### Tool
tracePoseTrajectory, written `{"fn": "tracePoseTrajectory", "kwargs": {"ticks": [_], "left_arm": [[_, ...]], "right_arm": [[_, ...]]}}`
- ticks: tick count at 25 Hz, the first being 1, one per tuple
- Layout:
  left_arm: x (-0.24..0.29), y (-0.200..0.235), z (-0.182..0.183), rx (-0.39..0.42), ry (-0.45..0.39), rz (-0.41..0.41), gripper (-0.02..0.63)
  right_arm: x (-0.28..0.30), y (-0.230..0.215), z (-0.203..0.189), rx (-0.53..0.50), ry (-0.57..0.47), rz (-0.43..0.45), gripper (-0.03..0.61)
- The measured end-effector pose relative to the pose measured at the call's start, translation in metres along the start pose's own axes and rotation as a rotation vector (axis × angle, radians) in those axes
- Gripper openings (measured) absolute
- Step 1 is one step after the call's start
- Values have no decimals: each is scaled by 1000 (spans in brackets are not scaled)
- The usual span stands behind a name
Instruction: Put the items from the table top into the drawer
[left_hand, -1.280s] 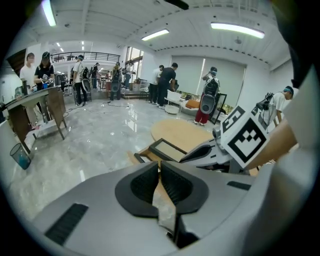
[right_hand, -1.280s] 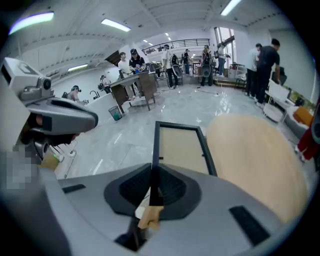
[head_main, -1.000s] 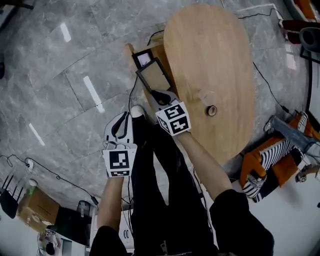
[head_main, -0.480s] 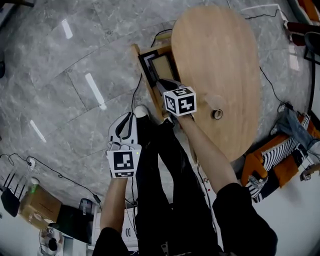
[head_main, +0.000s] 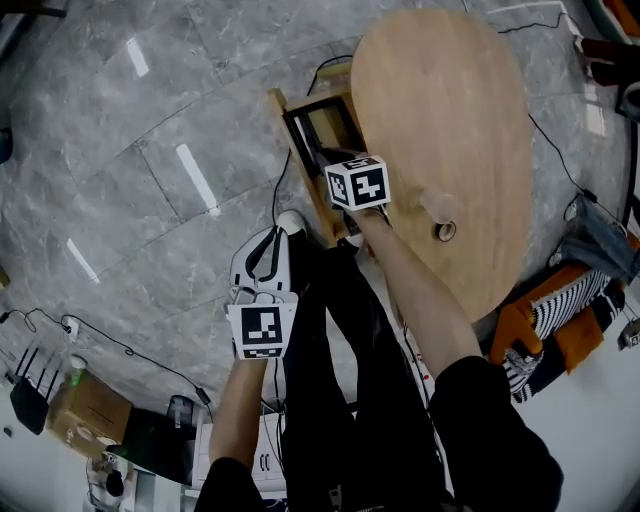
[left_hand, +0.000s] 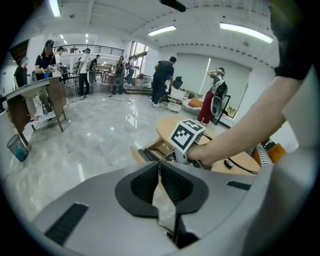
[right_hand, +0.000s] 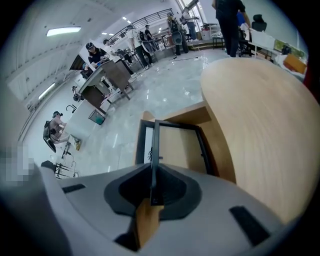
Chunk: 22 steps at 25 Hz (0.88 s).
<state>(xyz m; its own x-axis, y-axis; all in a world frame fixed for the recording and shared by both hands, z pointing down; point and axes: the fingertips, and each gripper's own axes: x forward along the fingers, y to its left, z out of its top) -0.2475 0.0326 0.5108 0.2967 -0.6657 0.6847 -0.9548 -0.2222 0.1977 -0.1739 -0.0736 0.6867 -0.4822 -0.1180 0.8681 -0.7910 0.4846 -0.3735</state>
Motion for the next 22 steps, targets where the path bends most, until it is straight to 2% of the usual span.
{"fn": "tracePoseTrajectory", "kwargs": {"ticks": [9, 14, 18, 22], "left_arm": [[0, 10, -4, -9, 7, 13, 26], [-5, 21, -7, -16, 8, 35, 26], [-6, 18, -9, -12, 12, 32, 26], [-8, 19, -9, -8, 18, 26, 26]], "right_arm": [[11, -6, -7, -56, 56, -27, 52], [16, -6, -4, -57, 41, -35, 52], [15, -8, -2, -107, 46, -51, 54], [15, -6, 3, -132, 52, -76, 84]]}}
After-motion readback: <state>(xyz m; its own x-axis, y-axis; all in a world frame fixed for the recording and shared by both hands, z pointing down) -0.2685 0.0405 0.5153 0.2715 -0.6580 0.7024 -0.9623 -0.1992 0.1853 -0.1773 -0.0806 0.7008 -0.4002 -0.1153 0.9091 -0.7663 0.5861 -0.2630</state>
